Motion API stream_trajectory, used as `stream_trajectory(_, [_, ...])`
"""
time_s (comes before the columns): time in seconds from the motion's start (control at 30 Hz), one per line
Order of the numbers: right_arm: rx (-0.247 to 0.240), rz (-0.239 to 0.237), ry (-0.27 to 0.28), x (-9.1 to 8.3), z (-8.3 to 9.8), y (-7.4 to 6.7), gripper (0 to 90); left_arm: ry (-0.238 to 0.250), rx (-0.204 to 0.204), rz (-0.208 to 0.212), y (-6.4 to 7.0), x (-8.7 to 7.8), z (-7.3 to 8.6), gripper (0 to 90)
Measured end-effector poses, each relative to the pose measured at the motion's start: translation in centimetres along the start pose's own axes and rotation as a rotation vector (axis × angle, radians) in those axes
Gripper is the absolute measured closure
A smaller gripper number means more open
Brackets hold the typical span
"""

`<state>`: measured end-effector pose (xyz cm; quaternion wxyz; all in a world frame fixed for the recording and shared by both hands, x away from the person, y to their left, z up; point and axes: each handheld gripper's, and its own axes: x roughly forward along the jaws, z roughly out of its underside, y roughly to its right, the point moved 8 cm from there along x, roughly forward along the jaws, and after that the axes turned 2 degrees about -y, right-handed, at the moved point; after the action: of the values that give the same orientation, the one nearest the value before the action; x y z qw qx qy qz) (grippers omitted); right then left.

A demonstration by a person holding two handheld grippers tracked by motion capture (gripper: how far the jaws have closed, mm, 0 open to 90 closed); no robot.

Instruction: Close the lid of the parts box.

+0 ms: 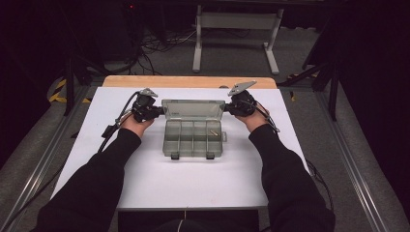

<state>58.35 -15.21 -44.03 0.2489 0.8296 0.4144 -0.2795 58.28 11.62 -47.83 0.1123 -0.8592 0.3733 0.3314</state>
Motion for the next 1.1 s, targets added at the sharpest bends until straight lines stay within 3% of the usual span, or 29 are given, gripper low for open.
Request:
stream_trajectory(0.2, [-0.009,-0.01,0.009,-0.6,-0.1,-0.5,89.9,0.009,-0.007,0.023,0.3,-0.4,-0.1,88.2])
stream_trajectory(0.5, [-0.015,-0.031,0.022,-1.7,-0.2,-1.4,89.7,0.013,0.016,0.026,0.6,-1.0,0.0,88.3])
stream_trajectory(0.67, [-0.018,-0.042,0.029,-2.2,-0.2,-1.8,89.8,0.02,-0.001,0.05,0.8,-1.4,0.2,88.3])
stream_trajectory(1.1, [-0.032,-0.07,0.027,-3.4,0.0,-3.4,89.9,0.03,0.046,0.089,2.6,-3.1,0.3,88.4])
